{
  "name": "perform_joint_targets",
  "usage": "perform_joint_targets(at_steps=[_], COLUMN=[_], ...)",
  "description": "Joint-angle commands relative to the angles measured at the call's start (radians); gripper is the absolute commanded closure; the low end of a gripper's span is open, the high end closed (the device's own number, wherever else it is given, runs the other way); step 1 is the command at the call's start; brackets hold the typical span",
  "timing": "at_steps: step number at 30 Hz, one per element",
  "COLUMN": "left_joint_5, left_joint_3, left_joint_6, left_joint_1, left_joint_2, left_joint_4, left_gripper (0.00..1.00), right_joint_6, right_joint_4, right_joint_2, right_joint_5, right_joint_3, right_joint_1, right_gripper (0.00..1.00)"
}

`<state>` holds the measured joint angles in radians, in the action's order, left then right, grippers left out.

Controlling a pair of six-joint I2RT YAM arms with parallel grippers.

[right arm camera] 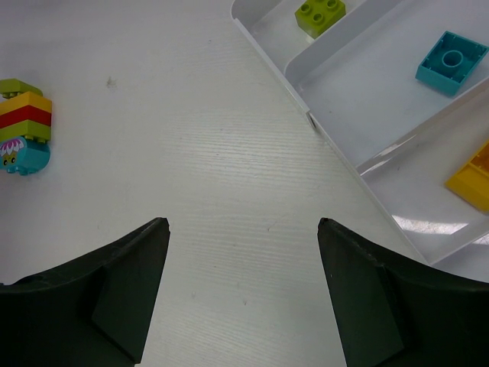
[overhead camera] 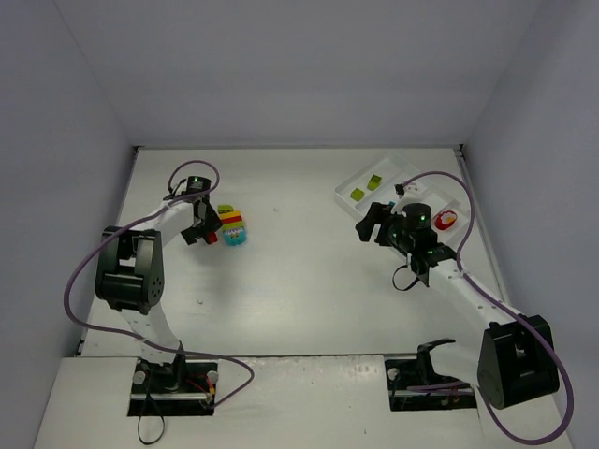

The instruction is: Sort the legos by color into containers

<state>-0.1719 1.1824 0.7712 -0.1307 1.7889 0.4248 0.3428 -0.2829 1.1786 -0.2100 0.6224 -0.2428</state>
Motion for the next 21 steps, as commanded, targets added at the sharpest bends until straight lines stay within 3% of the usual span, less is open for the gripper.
perform_joint_targets(at_steps=[1,2,6,9,12,17,21], left_joint_5=[-0.026,-0.026,-0.029,-0.029,-0.041,-0.034,0.169], left_joint_3=[0.011,0.010,0.008,0.008,0.005,-0.024,-0.075], left_joint_6=[-0.009,-0.015,-0.038,-0.061,-0.113,-0.324,-0.574], left_joint_1=[0.011,0.011,0.011,0.006,-0.027,-0.139,-0.228], left_joint_2=[-0.013,-0.013,-0.017,-0.045,-0.120,-0.353,-0.538], left_joint_4=[-0.044,-0.047,-0.064,-0.061,-0.057,-0.124,-0.204], left_gripper=[0.47,0.48,0.79,0.91,0.93,0.94,0.94], right_joint_6=[0.004,0.002,0.001,-0.001,-0.001,0.007,0.047], right_joint_4=[-0.068,-0.067,-0.067,-0.068,-0.075,-0.104,-0.084], right_joint_2=[0.000,-0.002,0.007,0.009,0.003,-0.013,-0.030], right_joint_5=[0.001,0.001,-0.006,-0.015,-0.057,-0.205,-0.345], right_joint_3=[0.016,0.014,0.017,0.019,0.020,0.036,0.109], right_joint_1=[0.005,0.007,0.007,0.005,0.005,0.004,0.000], right_gripper=[0.25,0.25,0.25,0.25,0.25,0.25,0.25])
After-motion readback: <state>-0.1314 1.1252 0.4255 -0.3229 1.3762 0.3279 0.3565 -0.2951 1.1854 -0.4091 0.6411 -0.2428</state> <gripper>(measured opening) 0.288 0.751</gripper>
